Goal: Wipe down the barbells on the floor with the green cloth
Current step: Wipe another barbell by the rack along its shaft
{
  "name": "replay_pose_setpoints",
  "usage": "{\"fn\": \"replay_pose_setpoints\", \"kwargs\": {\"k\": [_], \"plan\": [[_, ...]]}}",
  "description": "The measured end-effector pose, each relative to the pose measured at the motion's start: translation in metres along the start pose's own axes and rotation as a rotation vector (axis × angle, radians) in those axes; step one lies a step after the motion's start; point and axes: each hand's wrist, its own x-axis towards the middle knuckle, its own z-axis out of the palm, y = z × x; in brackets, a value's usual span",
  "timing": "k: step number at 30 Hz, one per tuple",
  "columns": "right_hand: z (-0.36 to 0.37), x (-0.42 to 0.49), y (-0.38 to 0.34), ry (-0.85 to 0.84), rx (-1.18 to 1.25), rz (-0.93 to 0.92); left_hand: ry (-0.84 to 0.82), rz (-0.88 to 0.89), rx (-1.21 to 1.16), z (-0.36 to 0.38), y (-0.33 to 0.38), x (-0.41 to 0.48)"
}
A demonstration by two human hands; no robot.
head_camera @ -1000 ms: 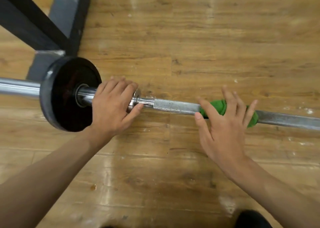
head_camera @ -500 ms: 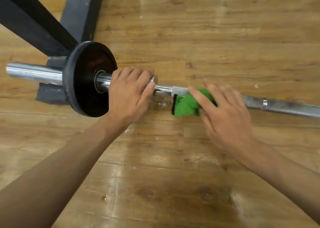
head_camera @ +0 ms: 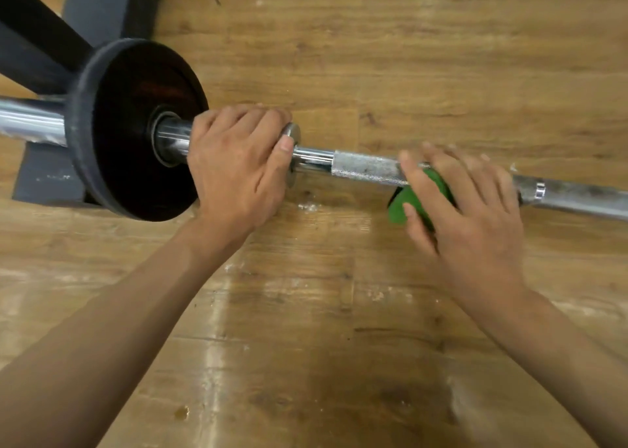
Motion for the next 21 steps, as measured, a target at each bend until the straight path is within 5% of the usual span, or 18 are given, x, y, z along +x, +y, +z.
{"fn": "replay_pose_setpoints", "kwargs": {"k": [6,14,21], "plan": [[0.011,-0.007,-0.007,0.125,0.023,0.370,0.020,-0.028,0.015,0.000,0.004,-0.004],[0.019,0.038,-0.041,0.109,0.039,0.069,-0.036,-0.018,-0.025,-0.009,0.008,-0.009],[-0.018,-0.046,0.017,0.007,-0.052,0.290,-0.126,-0.042,-0.122,-0.030,0.020,-0.043]]}}
